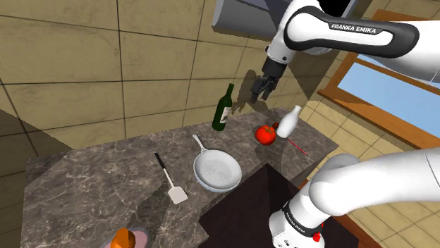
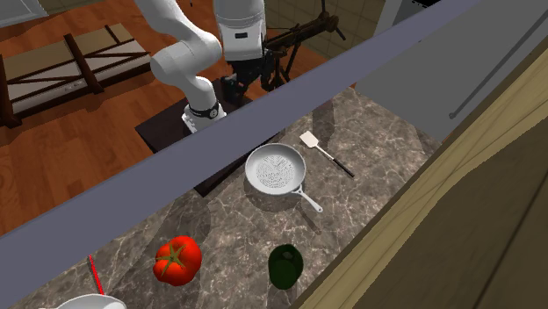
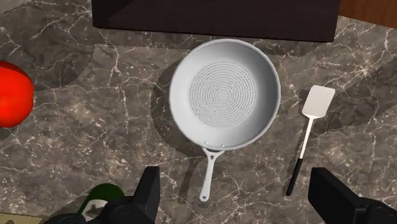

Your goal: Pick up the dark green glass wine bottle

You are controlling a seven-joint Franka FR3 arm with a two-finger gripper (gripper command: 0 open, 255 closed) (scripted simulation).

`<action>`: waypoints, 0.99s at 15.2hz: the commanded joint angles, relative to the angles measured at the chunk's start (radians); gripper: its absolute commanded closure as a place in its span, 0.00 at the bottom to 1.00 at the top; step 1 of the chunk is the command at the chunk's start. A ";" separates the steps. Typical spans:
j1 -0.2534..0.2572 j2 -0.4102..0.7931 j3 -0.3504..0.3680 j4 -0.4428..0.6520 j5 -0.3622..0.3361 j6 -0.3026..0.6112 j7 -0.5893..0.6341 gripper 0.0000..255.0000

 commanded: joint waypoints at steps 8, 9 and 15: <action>-0.021 0.312 -0.079 0.167 -0.011 0.176 -0.091 0.00; -0.023 0.347 -0.088 0.192 -0.008 0.190 -0.102 0.00; -0.041 0.562 -0.129 0.368 0.026 0.246 -0.168 0.00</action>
